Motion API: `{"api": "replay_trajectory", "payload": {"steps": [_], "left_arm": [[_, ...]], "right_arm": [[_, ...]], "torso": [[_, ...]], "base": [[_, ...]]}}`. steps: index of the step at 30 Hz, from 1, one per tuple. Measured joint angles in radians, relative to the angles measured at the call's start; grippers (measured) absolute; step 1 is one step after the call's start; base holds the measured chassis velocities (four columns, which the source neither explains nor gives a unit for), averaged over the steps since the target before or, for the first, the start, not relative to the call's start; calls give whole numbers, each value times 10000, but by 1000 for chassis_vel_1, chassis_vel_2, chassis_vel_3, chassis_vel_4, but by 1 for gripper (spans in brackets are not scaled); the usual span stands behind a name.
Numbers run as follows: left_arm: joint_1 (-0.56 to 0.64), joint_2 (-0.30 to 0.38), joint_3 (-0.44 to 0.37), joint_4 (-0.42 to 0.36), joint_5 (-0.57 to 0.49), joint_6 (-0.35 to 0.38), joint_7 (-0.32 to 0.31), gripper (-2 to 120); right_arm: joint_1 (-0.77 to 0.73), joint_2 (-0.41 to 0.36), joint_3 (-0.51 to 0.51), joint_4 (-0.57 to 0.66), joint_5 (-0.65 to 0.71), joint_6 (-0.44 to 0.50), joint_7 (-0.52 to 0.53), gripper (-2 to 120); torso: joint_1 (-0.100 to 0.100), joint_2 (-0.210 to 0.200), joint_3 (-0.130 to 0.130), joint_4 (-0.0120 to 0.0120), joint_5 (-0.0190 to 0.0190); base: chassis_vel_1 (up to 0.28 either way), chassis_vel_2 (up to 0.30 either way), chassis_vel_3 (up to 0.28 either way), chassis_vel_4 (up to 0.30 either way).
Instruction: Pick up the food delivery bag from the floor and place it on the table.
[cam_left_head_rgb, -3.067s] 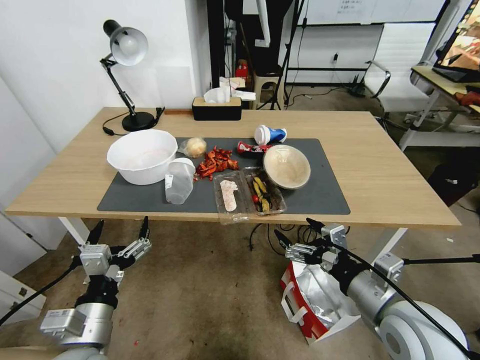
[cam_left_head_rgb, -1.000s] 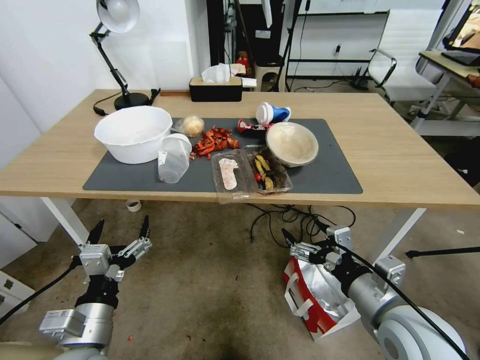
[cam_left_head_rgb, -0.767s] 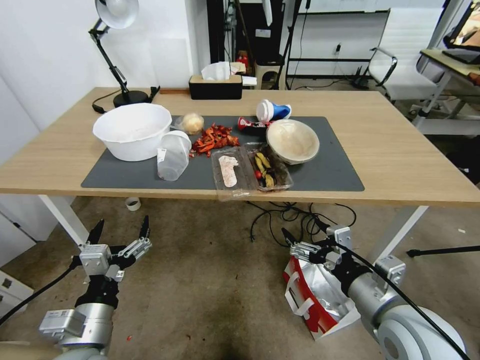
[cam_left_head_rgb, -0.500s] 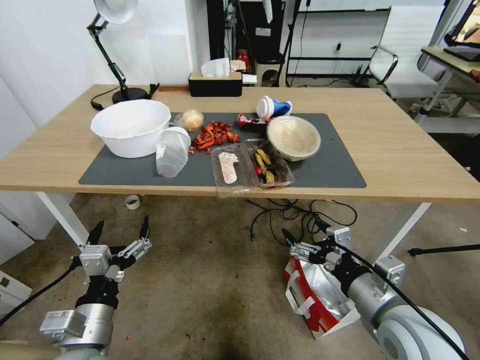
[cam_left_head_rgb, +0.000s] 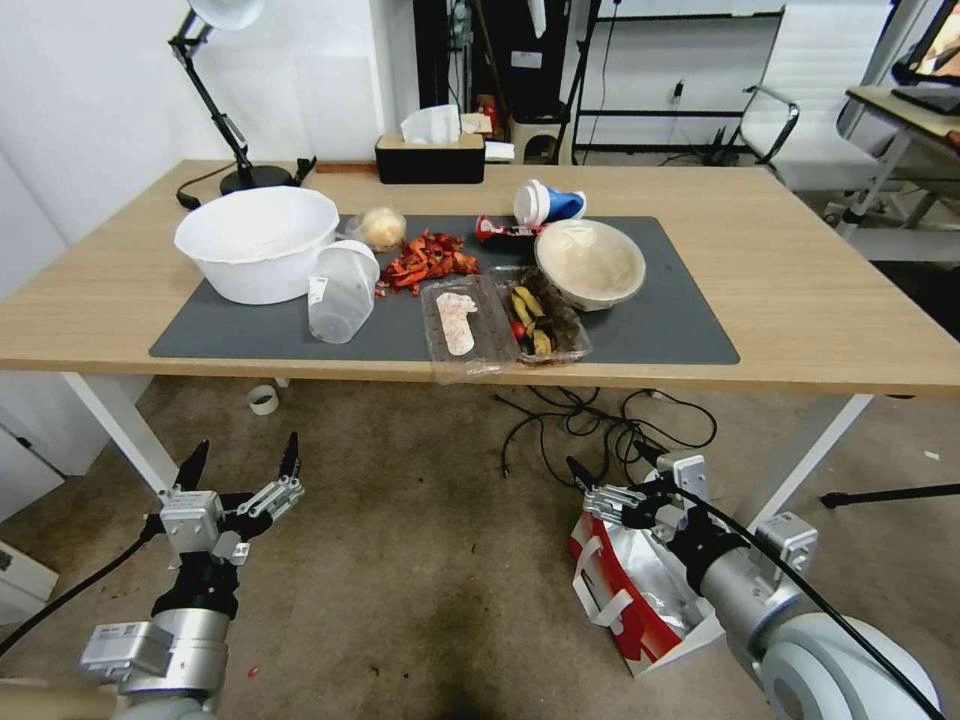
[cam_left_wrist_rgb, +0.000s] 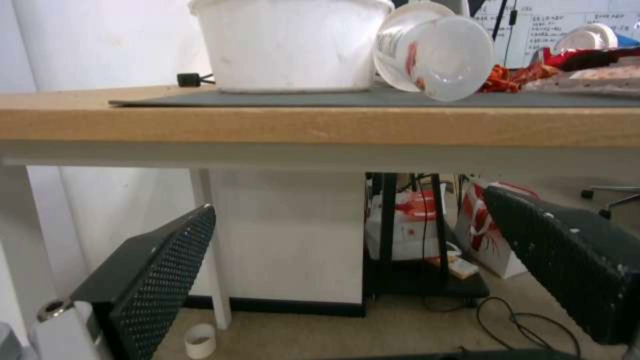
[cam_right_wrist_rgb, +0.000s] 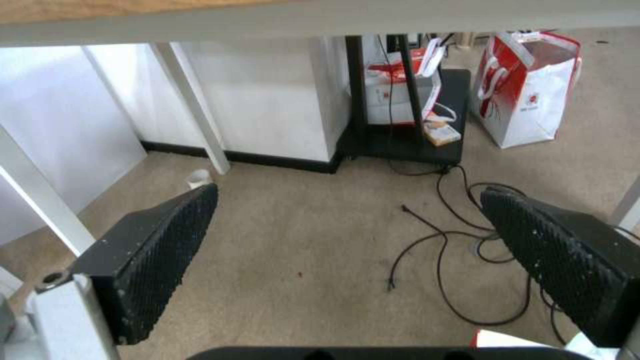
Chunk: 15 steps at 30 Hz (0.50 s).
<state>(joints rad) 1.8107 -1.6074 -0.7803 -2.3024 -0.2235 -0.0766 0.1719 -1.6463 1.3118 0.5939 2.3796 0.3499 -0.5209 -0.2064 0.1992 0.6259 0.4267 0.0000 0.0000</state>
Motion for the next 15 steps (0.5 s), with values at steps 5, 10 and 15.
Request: {"api": "replay_trajectory", "payload": {"steps": [5, 10, 15], "left_arm": [[-11, 30, 23, 0, 20, -3, 8, 100], [-42, 102, -16, -34, -28, 12, 9, 100], [-46, 112, -19, -13, -54, 12, 9, 100]], "right_arm": [[35, 7, 73, -84, 4, 29, 11, 100], [132, -1, 166, -192, 28, 67, 38, 100], [114, -5, 184, -204, 31, 85, 40, 100]], "torso": [[-104, -250, -146, 0, -1], [-179, -463, -280, 0, -1], [-239, -627, -386, 0, 0]], "base": [[0, 0, 0, 0], [0, 0, 0, 0], [0, 0, 0, 0]]}}
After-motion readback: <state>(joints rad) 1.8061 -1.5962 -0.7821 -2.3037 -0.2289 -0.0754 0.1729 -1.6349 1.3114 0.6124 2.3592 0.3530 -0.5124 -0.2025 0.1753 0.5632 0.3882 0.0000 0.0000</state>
